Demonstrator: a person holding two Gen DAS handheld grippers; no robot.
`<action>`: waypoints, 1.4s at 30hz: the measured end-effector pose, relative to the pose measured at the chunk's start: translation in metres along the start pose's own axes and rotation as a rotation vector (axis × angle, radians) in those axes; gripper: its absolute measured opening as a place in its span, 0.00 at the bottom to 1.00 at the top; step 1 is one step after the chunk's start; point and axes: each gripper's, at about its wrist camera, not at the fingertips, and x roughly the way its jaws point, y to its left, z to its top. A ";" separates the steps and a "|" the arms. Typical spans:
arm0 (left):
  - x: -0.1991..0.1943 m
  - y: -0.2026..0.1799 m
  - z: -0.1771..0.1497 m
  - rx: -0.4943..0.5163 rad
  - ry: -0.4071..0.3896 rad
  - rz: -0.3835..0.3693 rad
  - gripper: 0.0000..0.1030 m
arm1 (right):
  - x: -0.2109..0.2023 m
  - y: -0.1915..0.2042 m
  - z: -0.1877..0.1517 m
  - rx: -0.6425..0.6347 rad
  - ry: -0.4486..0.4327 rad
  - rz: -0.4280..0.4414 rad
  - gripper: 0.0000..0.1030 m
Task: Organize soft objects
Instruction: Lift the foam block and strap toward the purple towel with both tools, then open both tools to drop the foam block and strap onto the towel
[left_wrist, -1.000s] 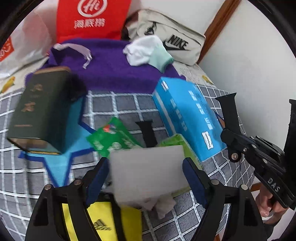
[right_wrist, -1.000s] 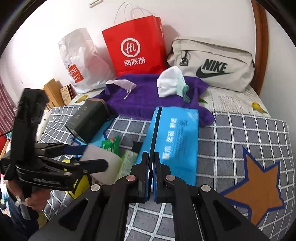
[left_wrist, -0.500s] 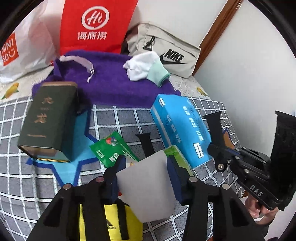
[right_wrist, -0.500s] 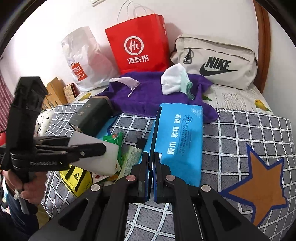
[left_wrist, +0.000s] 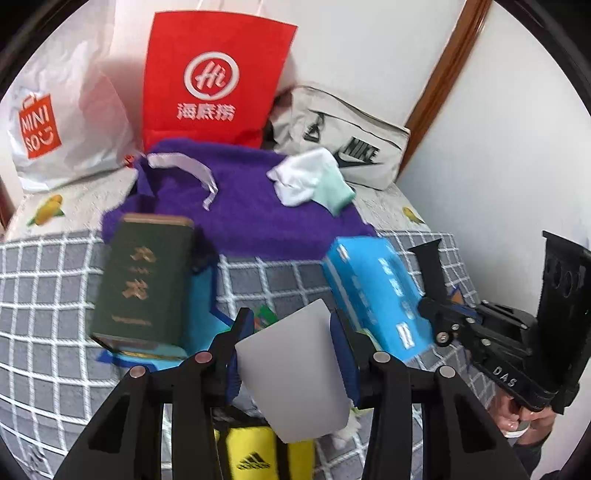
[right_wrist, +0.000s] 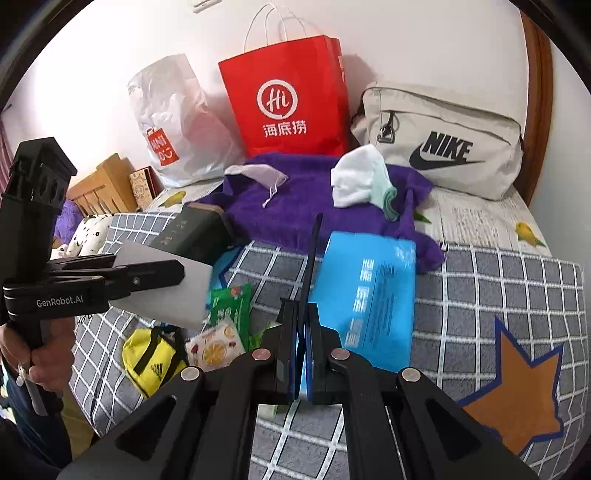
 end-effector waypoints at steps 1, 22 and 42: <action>-0.001 0.002 0.004 0.000 -0.008 0.012 0.40 | 0.001 -0.001 0.004 0.000 -0.004 -0.001 0.04; 0.033 0.048 0.118 0.018 -0.071 0.170 0.40 | 0.063 -0.021 0.111 -0.050 -0.031 -0.036 0.04; 0.135 0.089 0.151 -0.014 0.098 0.230 0.40 | 0.161 -0.075 0.111 -0.025 0.187 -0.114 0.05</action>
